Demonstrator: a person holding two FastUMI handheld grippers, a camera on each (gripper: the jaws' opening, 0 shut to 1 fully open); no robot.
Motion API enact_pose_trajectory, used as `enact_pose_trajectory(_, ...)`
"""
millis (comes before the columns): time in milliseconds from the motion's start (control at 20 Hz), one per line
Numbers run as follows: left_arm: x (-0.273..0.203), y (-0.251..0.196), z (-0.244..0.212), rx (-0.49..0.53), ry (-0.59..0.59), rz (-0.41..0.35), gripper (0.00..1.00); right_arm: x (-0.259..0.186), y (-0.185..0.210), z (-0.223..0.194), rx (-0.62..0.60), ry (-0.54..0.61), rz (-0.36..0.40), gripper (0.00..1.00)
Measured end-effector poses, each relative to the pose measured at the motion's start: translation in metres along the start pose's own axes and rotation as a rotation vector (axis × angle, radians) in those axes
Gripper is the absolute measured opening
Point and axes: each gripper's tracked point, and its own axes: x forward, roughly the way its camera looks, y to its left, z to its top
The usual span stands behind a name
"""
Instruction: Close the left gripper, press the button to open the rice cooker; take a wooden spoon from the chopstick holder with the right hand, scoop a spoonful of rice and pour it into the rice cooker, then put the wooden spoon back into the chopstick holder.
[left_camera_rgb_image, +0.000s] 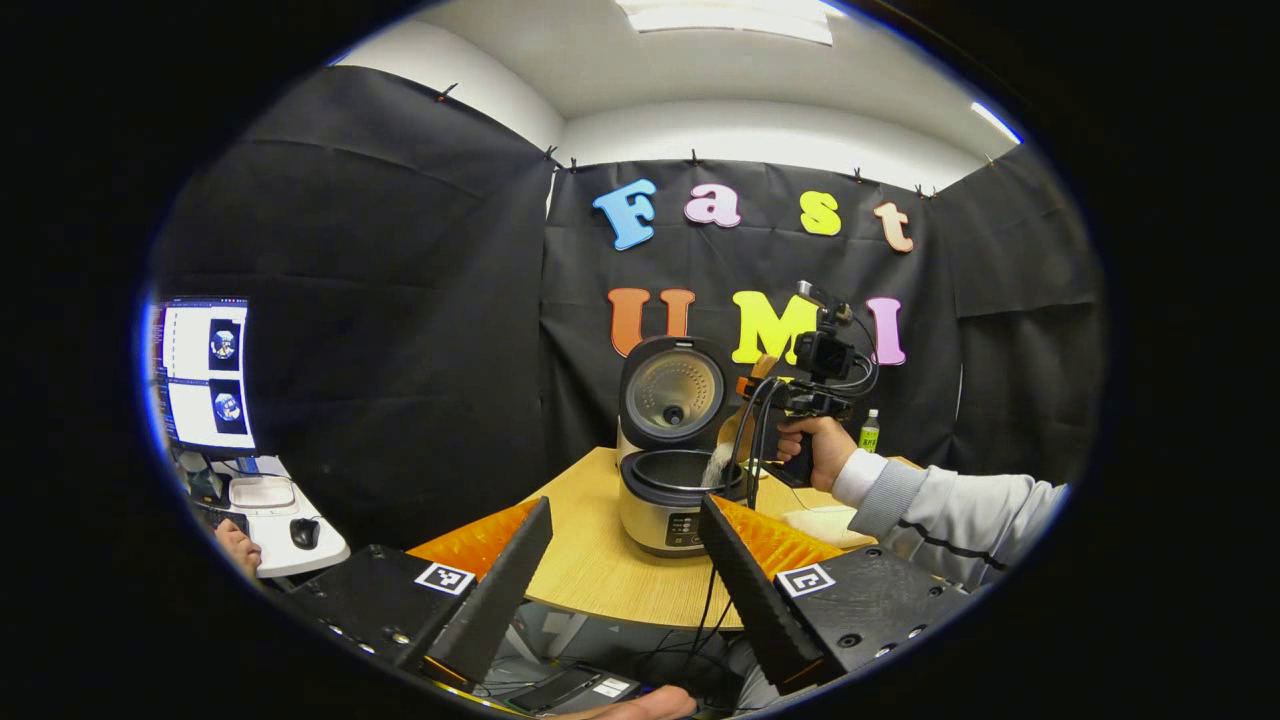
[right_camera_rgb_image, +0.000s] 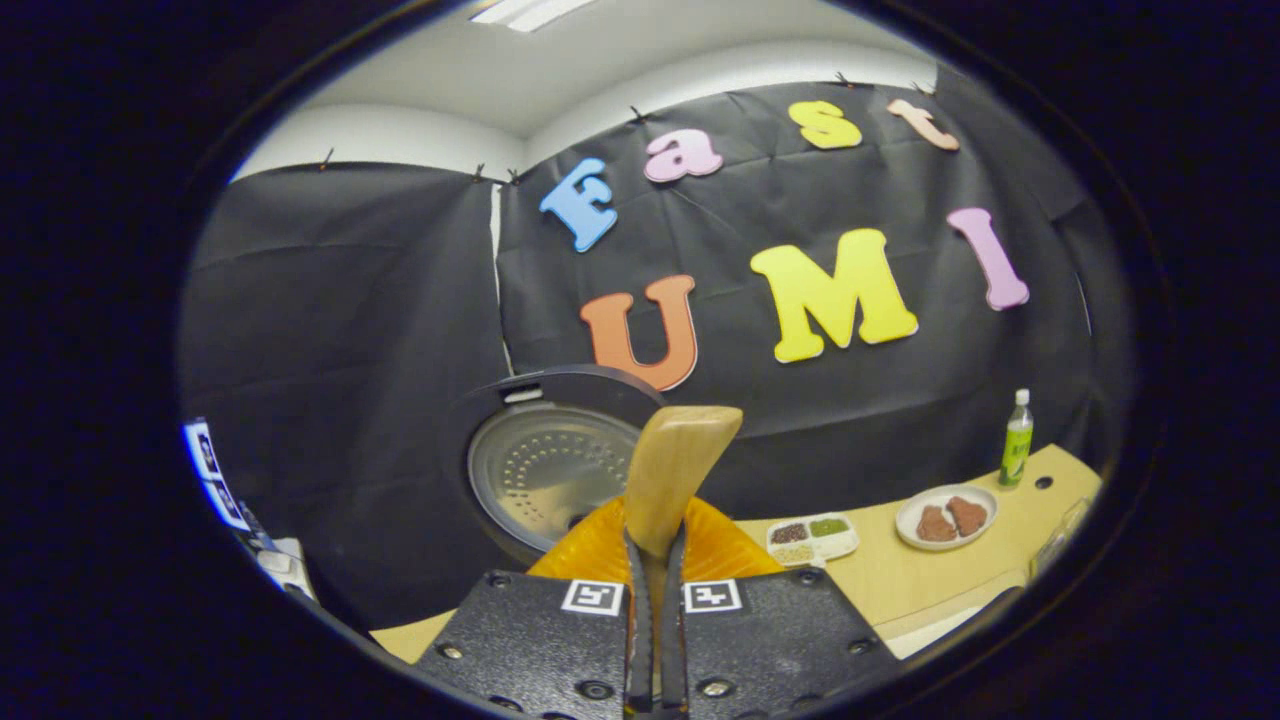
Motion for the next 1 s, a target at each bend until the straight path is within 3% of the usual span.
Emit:
enact_pose_trajectory(450, 0.001, 0.000, -0.002, 0.003, 0.010, -0.007, 0.94, -0.006, 0.029, -0.005, -0.432, -0.066, 0.006, 0.09)
enact_pose_trajectory(750, 0.002, 0.000, -0.004, -0.008, 0.018, -0.008, 0.95, -0.012, 0.024, 0.001, -0.459, -0.081, -0.010, 0.09)
enact_pose_trajectory(1000, 0.005, -0.009, 0.002, -0.029, 0.006, -0.030, 0.94, -0.032, -0.015, 0.022, -0.410, -0.083, -0.034, 0.09)
